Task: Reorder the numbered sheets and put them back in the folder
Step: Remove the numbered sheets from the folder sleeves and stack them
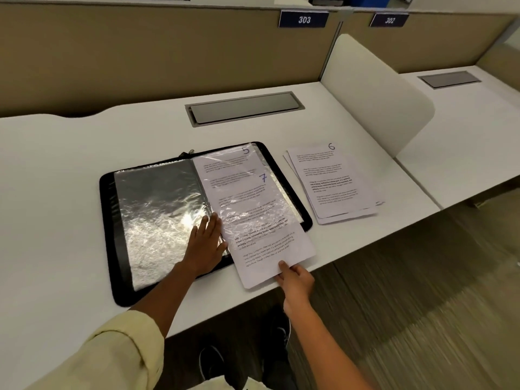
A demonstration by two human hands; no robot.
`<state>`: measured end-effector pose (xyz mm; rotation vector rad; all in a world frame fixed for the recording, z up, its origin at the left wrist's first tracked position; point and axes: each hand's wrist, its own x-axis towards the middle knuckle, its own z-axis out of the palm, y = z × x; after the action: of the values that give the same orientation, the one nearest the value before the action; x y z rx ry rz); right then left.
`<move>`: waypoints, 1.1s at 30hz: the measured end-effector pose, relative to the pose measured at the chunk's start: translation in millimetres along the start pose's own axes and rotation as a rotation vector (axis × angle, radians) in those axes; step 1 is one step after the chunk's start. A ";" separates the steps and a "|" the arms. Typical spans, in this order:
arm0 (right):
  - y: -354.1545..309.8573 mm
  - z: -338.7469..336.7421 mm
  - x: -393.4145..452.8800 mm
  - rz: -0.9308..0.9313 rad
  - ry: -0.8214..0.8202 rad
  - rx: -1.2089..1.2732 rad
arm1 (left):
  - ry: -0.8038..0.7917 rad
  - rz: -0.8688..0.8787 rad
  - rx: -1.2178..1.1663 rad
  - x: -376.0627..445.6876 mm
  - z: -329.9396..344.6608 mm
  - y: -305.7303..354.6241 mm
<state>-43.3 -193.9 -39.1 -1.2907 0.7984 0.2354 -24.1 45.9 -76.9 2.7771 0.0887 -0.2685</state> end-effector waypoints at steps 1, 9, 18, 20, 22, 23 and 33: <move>1.2 -4.6 -0.9 -0.002 -0.001 -0.001 | -0.002 -0.001 0.003 0.0 0.3 -0.2; 8.8 -35.6 -13.5 -0.015 0.010 -0.014 | -0.007 -0.026 0.022 2.8 3.5 -1.2; 7.4 -71.2 -27.9 -0.102 0.101 0.041 | 0.076 0.012 -0.008 -1.4 1.6 2.8; 3.9 -80.0 -27.0 -0.123 0.137 0.048 | 0.092 0.011 0.004 -1.8 3.0 1.9; 0.6 -87.5 -24.8 -0.133 0.160 0.035 | 0.103 0.009 0.006 -2.6 4.1 0.9; -1.3 -91.6 -23.9 -0.138 0.169 0.031 | 0.111 0.015 0.007 -3.0 4.9 1.2; -20.0 -140.6 -8.9 -0.144 0.267 0.014 | 0.155 0.000 0.061 -0.4 7.0 17.5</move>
<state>-93.8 -326.4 -26.2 -1.3774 0.9255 -0.0596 -24.1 27.1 -77.4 2.8548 0.1200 -0.0566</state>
